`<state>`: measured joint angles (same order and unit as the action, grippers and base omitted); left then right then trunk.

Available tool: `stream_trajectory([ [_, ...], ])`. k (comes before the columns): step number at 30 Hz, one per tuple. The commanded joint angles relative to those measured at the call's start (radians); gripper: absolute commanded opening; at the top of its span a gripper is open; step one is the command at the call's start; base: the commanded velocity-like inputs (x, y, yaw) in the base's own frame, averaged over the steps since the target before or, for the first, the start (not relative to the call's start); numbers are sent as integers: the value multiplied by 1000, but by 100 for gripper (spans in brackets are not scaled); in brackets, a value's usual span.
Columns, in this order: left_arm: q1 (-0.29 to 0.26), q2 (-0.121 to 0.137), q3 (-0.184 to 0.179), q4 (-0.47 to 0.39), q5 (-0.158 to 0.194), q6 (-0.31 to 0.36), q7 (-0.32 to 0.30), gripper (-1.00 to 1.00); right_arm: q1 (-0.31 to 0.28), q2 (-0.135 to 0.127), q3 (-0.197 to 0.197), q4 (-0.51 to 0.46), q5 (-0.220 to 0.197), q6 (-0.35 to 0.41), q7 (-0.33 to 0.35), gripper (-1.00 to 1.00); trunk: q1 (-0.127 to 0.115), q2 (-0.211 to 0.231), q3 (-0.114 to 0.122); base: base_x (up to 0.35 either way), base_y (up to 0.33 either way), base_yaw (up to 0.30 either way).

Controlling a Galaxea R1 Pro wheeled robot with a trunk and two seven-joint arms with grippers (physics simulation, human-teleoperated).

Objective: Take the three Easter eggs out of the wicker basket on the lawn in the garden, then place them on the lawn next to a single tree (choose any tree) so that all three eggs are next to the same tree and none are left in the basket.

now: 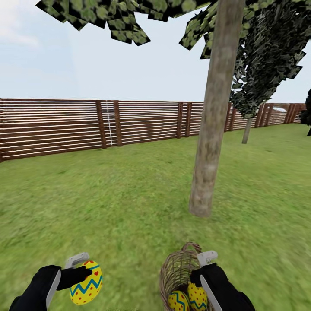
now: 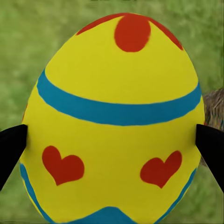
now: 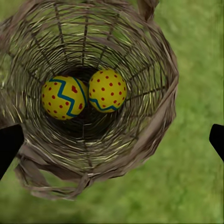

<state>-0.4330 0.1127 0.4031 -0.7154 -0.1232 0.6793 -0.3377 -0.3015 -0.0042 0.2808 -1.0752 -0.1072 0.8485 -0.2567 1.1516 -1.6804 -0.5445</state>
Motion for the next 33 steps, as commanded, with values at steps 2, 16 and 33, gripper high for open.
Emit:
stream_trajectory([
  [2, -1, -1, 4, -1, -10, 3, -9, -100, -1, 0, 2, -1, -11, 3, -9, 100, 0, -1, -1, 0, 0, 293],
  [16, -1, -3, 3, -1, -10, 3, -9, -100, -1, -3, 0, -2, -12, 1, -7, 100, 0, -1, -1, 3, 0, 214],
  [33, -1, -8, 3, 1, -9, 2, -7, -100, -1, -5, -5, -9, -12, 3, -7, 100, 0, -1, -1, 170, 0, 0],
])
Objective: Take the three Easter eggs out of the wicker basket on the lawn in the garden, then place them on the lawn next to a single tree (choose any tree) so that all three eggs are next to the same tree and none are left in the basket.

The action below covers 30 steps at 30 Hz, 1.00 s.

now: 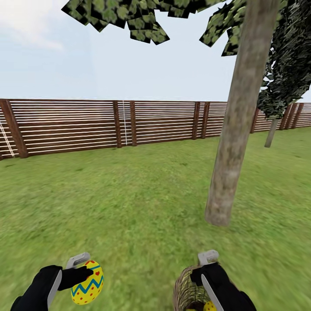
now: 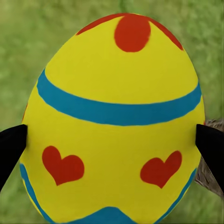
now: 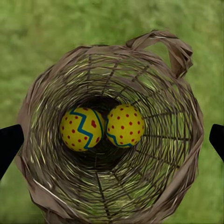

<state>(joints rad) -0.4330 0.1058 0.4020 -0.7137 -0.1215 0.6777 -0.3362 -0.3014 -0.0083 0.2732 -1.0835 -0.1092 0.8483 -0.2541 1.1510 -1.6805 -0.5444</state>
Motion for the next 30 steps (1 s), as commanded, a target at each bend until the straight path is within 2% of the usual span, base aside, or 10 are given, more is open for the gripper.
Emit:
stream_trajectory([
  [1, 0, -1, 4, 0, -12, 4, -9, -100, -1, -1, 3, -1, -10, 3, -10, 100, 0, -1, -1, 161, 0, 0],
  [9, 0, 0, 5, 0, -10, 5, -9, -100, -1, -8, 0, 5, -24, 2, -5, 100, 0, -1, -1, 15, 0, 0],
  [30, -1, -2, 5, -1, -10, 6, -9, -100, -1, -9, 1, 5, -26, 3, -2, 100, 0, -1, -1, 0, 0, 0],
])
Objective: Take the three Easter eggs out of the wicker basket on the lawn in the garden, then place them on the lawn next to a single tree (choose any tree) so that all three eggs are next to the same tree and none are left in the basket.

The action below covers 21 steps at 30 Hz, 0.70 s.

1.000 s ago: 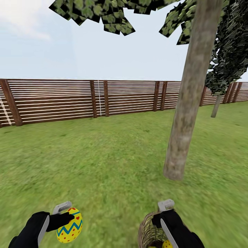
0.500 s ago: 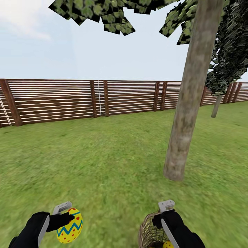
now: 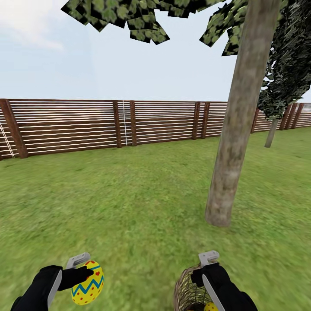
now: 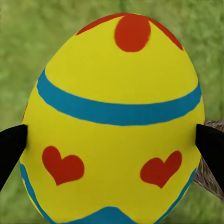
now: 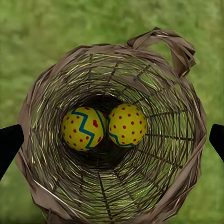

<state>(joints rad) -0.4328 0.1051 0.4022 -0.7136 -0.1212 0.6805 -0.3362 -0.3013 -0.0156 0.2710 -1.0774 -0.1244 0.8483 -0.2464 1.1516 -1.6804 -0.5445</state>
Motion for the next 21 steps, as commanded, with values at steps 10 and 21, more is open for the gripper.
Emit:
stream_trajectory([
  [10, -1, -1, 4, -3, -11, 4, -9, -100, -1, -2, 4, -9, -9, 3, -10, 100, 31, -57, -26, 0, 0, 0],
  [21, -1, -1, 4, -3, -11, 4, -9, -100, -1, -4, 4, -12, -9, 3, -11, 100, 73, -134, -61, 0, 0, 0],
])
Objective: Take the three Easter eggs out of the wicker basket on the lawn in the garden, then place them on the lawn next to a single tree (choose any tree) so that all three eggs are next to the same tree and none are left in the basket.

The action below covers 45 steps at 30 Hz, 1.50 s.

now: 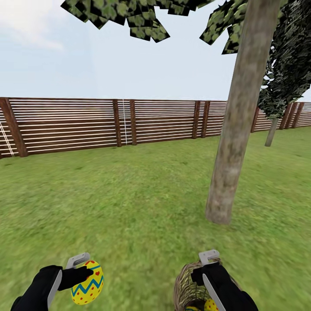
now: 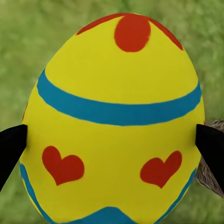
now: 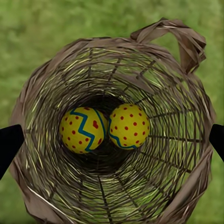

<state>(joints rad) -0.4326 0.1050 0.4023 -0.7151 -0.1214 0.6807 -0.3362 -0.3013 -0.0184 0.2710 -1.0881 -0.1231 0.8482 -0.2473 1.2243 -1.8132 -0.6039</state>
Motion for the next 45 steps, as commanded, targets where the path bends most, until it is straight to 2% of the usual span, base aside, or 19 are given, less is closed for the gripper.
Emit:
stream_trajectory([
  [1, -1, -1, 4, -1, -11, 4, -9, -100, -1, -1, 3, -1, -10, 3, -10, 100, 4, -8, -4, 0, 0, 0],
  [11, -1, -1, 4, -1, -11, 4, -9, -100, -1, -2, 3, -9, -10, 3, -10, 100, 42, -78, -36, 0, 0, 0],
  [15, -1, -1, 4, -1, -11, 3, -9, -100, -1, -2, -17, -35, -12, 2, -10, 100, 58, -106, -48, 0, 0, 0],
  [27, -1, -1, 4, -1, -11, 3, -9, -100, -1, -2, -19, -36, -10, 3, -10, 100, 104, -190, -86, 0, 0, 0],
  [32, 0, -2, 4, 0, -11, 3, -9, -100, -1, -4, -35, -39, -12, 2, -10, 100, 123, -225, -101, 0, 0, 0],
  [45, -1, -2, 4, 0, -11, 3, -8, -100, -1, -3, -35, -45, -12, 6, -10, 100, 173, -316, -142, 0, 0, 0],
])
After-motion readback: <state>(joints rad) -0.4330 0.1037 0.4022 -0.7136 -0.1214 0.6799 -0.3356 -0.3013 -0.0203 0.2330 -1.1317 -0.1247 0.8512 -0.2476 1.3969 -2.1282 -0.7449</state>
